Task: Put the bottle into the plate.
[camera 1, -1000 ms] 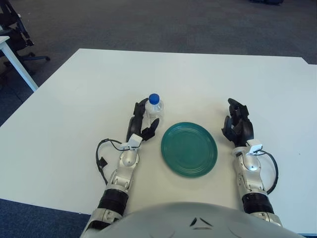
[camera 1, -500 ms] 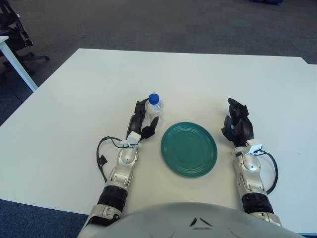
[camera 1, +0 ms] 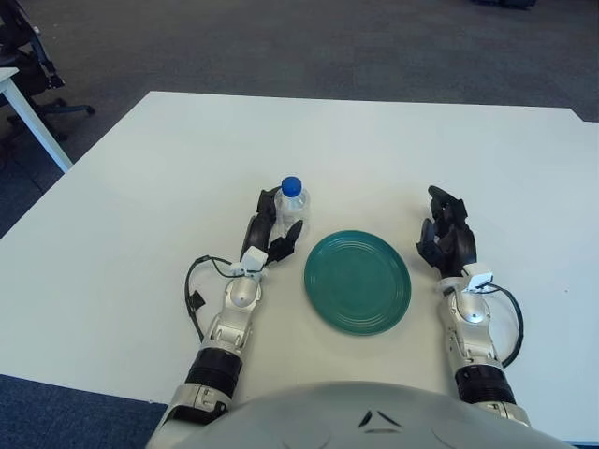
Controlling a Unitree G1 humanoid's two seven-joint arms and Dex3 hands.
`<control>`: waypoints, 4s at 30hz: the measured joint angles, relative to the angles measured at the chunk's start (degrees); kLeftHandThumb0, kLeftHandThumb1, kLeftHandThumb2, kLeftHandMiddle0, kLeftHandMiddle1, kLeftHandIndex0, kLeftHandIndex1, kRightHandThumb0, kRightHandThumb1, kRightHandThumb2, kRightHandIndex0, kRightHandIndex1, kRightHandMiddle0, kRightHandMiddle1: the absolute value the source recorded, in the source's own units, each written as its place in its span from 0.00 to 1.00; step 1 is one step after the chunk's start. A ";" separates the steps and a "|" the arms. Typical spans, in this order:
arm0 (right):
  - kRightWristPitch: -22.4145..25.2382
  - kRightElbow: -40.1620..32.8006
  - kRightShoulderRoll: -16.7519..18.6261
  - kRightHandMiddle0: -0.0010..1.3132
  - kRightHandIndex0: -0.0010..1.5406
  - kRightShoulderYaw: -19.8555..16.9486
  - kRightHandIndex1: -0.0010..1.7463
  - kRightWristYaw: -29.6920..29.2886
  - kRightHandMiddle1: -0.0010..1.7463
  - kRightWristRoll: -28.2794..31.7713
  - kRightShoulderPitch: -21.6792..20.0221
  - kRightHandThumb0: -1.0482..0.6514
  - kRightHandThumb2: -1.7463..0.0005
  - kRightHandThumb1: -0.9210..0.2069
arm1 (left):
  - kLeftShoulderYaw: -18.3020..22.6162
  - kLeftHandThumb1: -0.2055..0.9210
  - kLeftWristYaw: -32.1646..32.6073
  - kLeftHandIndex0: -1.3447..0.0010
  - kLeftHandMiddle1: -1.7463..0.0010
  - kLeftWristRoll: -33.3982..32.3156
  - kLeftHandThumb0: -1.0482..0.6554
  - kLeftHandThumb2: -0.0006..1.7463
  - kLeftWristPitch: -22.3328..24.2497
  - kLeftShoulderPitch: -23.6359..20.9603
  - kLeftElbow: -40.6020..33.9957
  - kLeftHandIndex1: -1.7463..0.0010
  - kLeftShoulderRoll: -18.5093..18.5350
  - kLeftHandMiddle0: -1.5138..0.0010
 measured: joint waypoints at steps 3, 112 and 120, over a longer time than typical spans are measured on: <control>1.01 -0.69 0.15 0.00 0.31 0.28 0.08 -0.20 0.46 -0.02 0.17 0.36 0.57 0.07 | 0.00 1.00 -1.30 0.99 0.98 -1.10 0.03 0.13 0.81 -0.03 -0.61 0.42 -0.23 0.74; -0.98 -0.54 1.96 0.01 0.30 0.26 0.26 -2.62 0.58 -1.46 0.62 0.38 0.48 0.16 | -11.87 0.40 12.99 0.24 0.00 10.64 0.55 0.77 6.07 0.99 -6.93 0.00 -4.05 0.14; -1.33 0.84 1.97 0.00 0.29 -0.24 0.25 -1.72 0.56 -0.80 -0.51 0.39 0.48 0.16 | -12.89 0.41 9.17 0.24 0.00 6.98 0.56 0.76 2.59 3.14 -11.79 0.00 -3.99 0.14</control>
